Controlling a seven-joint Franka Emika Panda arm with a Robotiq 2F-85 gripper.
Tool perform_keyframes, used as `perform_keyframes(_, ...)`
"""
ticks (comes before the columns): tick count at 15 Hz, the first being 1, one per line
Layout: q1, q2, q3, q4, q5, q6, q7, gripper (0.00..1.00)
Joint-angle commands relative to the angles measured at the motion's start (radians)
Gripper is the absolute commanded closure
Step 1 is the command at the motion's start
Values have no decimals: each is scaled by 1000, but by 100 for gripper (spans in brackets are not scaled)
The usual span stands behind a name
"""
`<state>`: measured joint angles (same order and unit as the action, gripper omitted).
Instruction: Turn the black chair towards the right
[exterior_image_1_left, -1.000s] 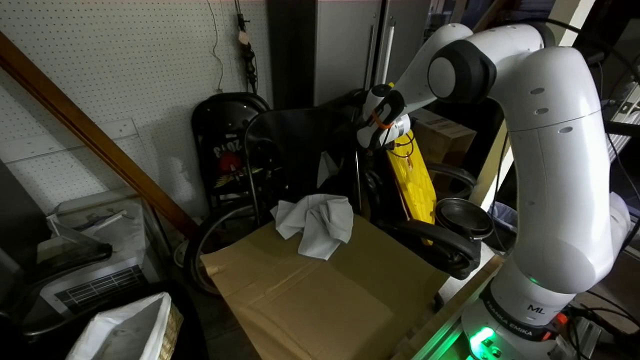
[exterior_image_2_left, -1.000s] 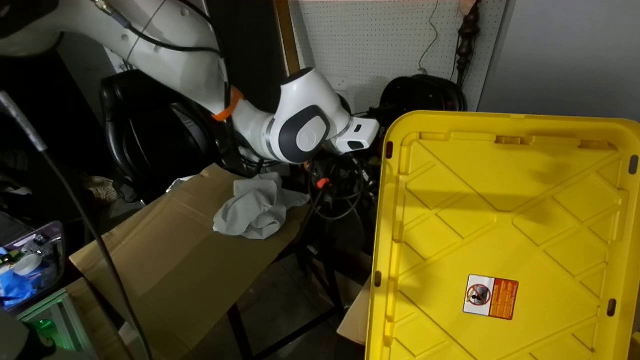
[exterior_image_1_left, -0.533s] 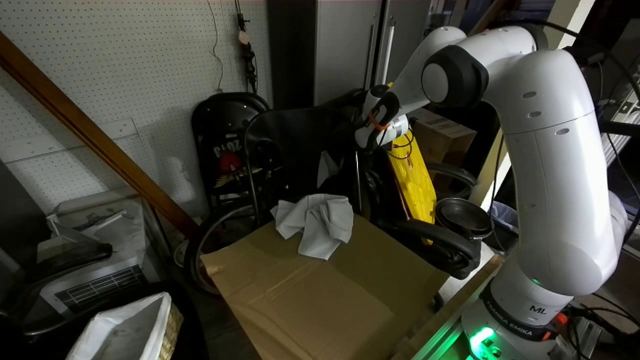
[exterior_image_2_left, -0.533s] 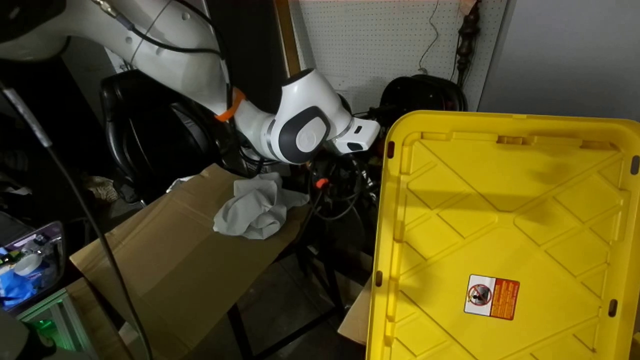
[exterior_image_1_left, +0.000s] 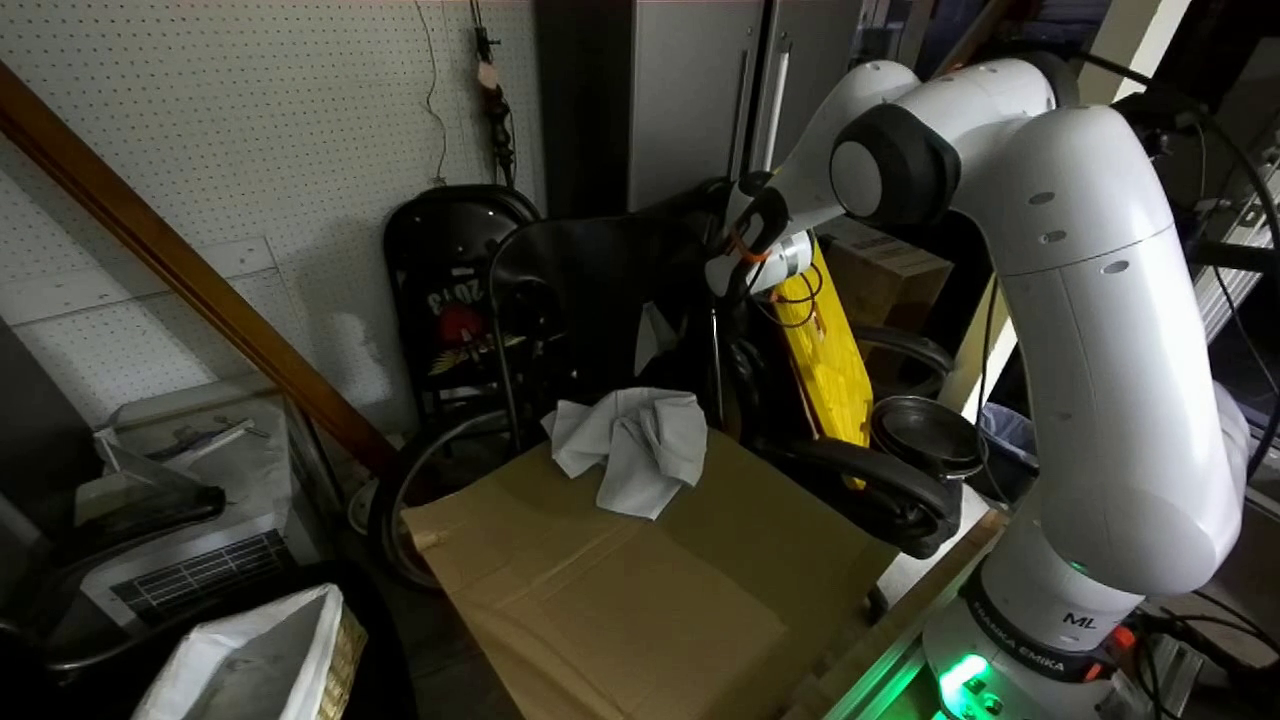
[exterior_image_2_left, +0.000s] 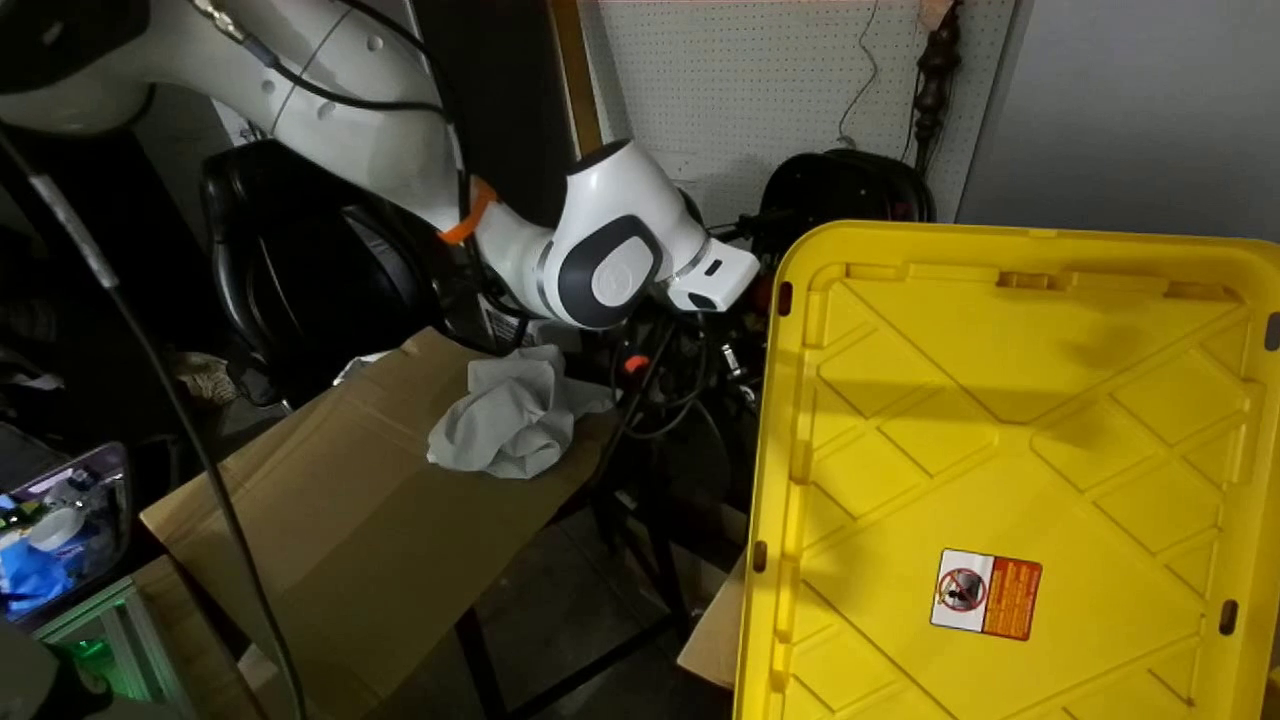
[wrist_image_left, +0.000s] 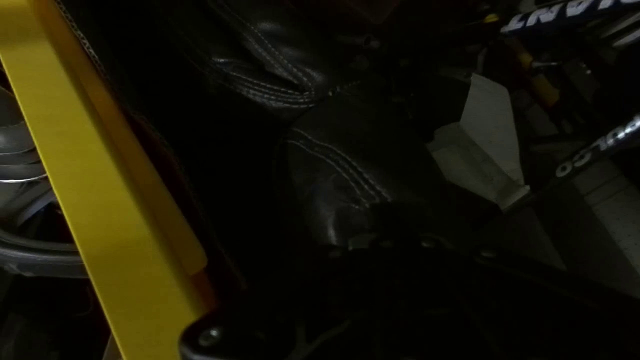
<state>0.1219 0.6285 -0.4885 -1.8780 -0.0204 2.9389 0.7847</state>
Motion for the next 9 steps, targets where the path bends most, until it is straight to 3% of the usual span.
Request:
perform_keyframes(1, 12, 129, -81, 111, 9, 59, 74, 100)
perform_keyframes(7, 26, 154, -102, 141, 10, 30, 122, 100)
perform_keyframes(9, 19, 133, -77, 128, 9, 0, 104, 100)
